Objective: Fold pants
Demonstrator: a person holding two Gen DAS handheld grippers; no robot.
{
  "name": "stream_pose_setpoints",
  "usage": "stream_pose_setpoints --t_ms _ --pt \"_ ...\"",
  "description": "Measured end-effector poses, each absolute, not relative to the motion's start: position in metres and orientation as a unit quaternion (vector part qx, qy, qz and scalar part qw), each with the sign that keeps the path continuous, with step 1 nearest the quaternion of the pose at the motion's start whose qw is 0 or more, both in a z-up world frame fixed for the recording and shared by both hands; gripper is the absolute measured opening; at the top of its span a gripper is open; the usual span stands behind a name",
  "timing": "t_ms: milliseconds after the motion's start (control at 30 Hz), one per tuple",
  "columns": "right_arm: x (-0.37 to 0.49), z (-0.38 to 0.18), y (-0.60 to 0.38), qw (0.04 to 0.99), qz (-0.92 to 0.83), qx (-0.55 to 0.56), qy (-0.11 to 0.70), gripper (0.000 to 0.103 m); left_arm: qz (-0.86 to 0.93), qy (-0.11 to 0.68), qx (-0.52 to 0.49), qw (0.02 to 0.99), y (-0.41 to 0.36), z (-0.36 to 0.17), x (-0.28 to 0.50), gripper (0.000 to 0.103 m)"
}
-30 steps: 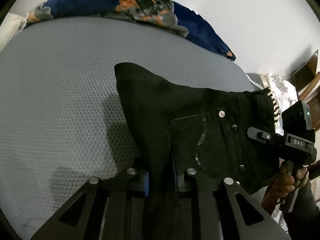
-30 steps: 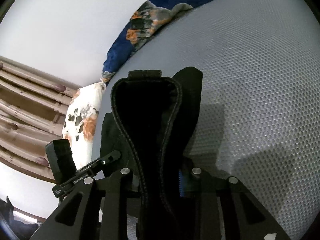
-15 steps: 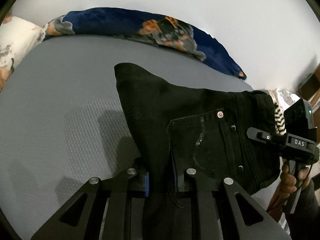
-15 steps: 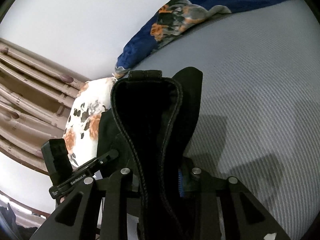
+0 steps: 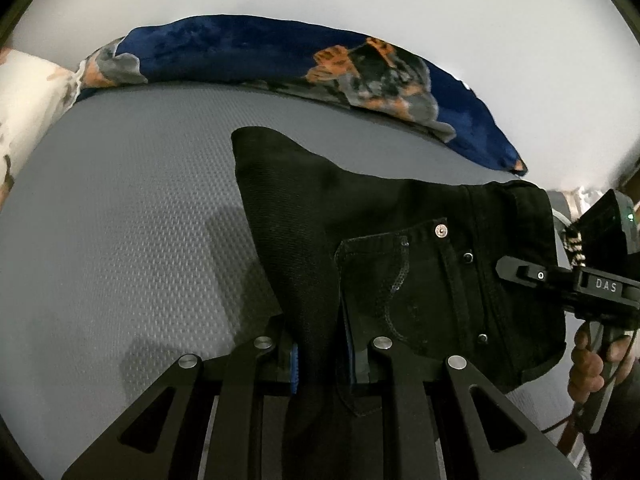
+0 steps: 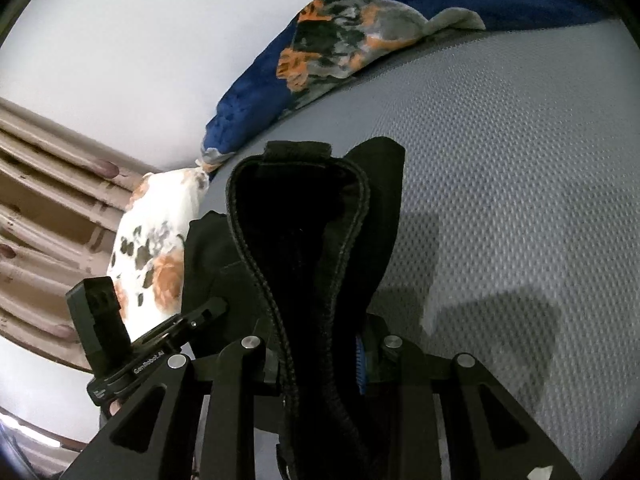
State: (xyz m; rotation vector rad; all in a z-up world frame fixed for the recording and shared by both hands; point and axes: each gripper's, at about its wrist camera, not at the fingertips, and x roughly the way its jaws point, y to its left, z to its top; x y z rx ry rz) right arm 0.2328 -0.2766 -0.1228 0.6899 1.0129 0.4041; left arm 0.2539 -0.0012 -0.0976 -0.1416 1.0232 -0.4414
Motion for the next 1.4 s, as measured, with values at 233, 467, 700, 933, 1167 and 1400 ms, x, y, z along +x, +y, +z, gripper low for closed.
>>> stream_pose_setpoints --t_ms 233,467,700,933,1167,1400 --pt "0.263 -0.129 -0.278 0.807 0.172 0.311 0.472 0.024 -0.202 0.486 -0.058 0.848 -0.004 -0.109 0.287 0.017" --pt "0.265 -0.151 -0.268 0.836 0.088 0.230 0.491 0.048 -0.164 0.482 -0.030 0.860 -0.007 -0.136 0.290 0.039" --pt "0.239 -0.149 -0.269 0.842 0.055 0.198 0.498 0.053 -0.129 0.473 -0.012 0.871 -0.003 -0.140 0.272 0.058" --pt "0.199 -0.122 -0.260 0.862 0.042 0.174 0.475 0.054 -0.093 0.469 0.017 0.878 0.000 -0.128 0.232 0.059" --pt "0.145 -0.089 -0.235 0.884 0.041 0.148 0.441 0.064 -0.061 0.455 0.017 0.888 0.011 -0.109 0.180 0.059" --pt "0.101 -0.071 -0.203 0.906 0.027 0.113 0.408 0.081 -0.041 0.440 0.007 0.897 0.015 -0.091 0.127 0.060"
